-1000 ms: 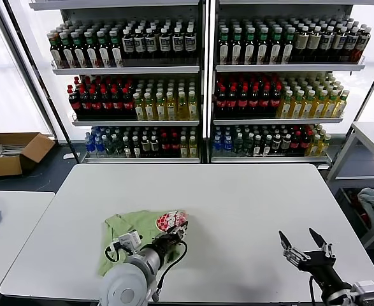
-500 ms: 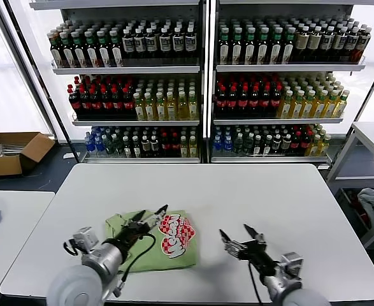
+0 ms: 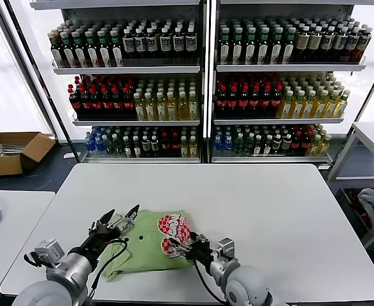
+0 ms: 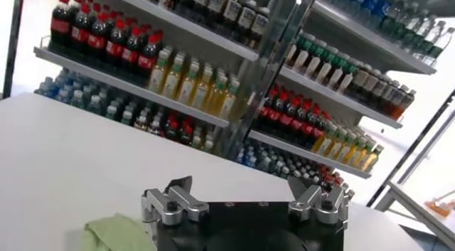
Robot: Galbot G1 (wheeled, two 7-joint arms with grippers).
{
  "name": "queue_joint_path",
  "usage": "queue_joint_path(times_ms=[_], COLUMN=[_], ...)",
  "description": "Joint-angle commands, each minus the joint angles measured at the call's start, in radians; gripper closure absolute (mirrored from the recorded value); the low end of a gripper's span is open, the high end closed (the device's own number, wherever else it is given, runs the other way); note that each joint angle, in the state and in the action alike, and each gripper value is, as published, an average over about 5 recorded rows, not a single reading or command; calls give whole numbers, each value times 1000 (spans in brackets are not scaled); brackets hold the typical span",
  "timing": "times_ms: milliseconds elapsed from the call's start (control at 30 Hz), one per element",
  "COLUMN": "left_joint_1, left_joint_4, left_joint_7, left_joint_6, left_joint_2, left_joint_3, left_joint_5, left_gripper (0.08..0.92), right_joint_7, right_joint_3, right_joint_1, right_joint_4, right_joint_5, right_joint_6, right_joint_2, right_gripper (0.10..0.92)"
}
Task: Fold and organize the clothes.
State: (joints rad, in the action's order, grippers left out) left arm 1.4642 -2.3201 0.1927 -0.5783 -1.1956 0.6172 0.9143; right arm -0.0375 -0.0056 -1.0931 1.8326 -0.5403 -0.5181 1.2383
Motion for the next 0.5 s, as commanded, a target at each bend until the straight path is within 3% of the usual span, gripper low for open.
queue_joint_path(times_ms=[33, 300, 500], left_joint_1=[56, 49, 40], left_joint_4=[-26, -21, -19], left_joint_7=[-49, -47, -38], left_joint_6=[0, 0, 0], left_joint_2=[-24, -30, -37], left_joint_3=[70, 63, 56], left_joint_5=[-41, -34, -23], left_gripper=[177, 177, 177], right_joint_7=[-10, -6, -60], right_joint_3=[-116, 19, 226], right_joint_1=[61, -98, -247], right_joint_4=[-23, 153, 203], right_joint_5=[35, 85, 193], right_joint_6=[-21, -33, -18], right_joint_2=[-17, -103, -190], right_gripper=[467, 700, 862])
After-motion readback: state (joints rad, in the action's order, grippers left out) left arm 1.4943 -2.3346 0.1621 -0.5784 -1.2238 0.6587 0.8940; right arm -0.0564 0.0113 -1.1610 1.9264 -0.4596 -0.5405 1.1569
